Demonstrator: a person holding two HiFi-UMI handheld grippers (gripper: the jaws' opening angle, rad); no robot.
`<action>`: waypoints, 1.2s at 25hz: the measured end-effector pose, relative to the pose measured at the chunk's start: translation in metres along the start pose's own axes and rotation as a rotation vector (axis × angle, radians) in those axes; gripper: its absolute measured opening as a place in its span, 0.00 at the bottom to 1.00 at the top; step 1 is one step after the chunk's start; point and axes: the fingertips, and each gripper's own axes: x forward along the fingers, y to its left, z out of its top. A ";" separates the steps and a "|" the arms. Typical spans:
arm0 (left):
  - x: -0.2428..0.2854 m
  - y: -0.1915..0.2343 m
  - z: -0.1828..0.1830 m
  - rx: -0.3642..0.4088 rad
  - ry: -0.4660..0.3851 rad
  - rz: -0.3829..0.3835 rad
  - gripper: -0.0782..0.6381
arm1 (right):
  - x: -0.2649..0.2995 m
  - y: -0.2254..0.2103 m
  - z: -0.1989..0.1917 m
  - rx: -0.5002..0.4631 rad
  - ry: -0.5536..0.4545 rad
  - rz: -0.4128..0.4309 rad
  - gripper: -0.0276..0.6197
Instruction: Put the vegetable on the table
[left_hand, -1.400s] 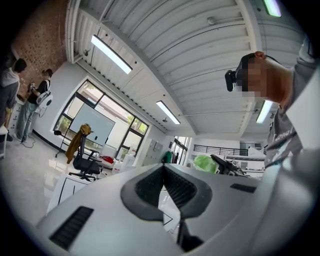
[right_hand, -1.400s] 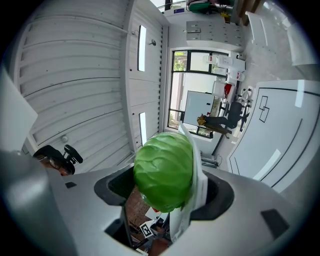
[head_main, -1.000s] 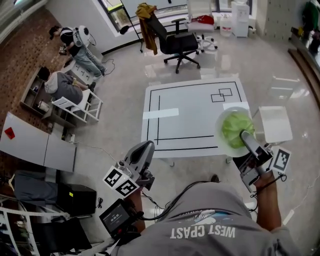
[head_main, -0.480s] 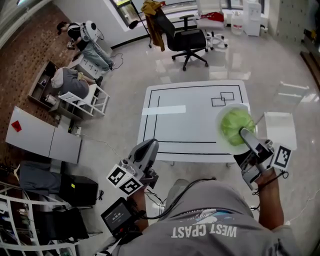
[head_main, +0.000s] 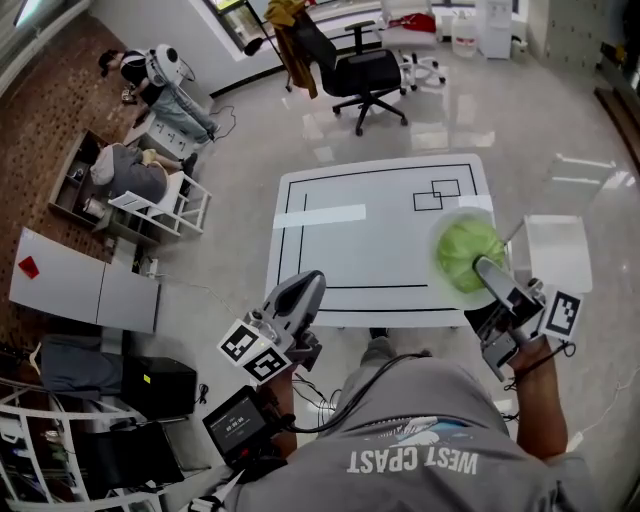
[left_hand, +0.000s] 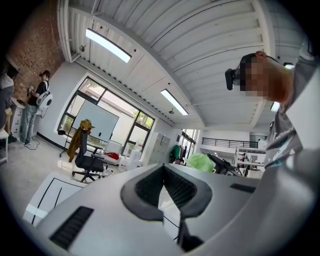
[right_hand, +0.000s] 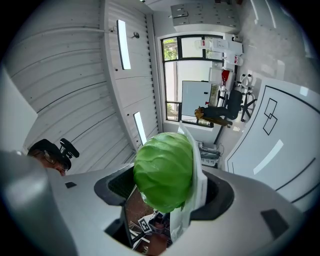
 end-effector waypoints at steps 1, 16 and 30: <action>0.004 0.000 0.002 0.000 0.003 -0.014 0.12 | 0.001 0.000 0.000 0.002 -0.004 -0.006 0.54; 0.039 0.062 0.014 -0.031 0.021 -0.012 0.12 | 0.052 -0.053 0.040 0.015 -0.010 -0.056 0.54; 0.029 0.104 0.012 -0.073 0.053 0.041 0.12 | 0.090 -0.112 0.041 0.071 0.028 -0.129 0.54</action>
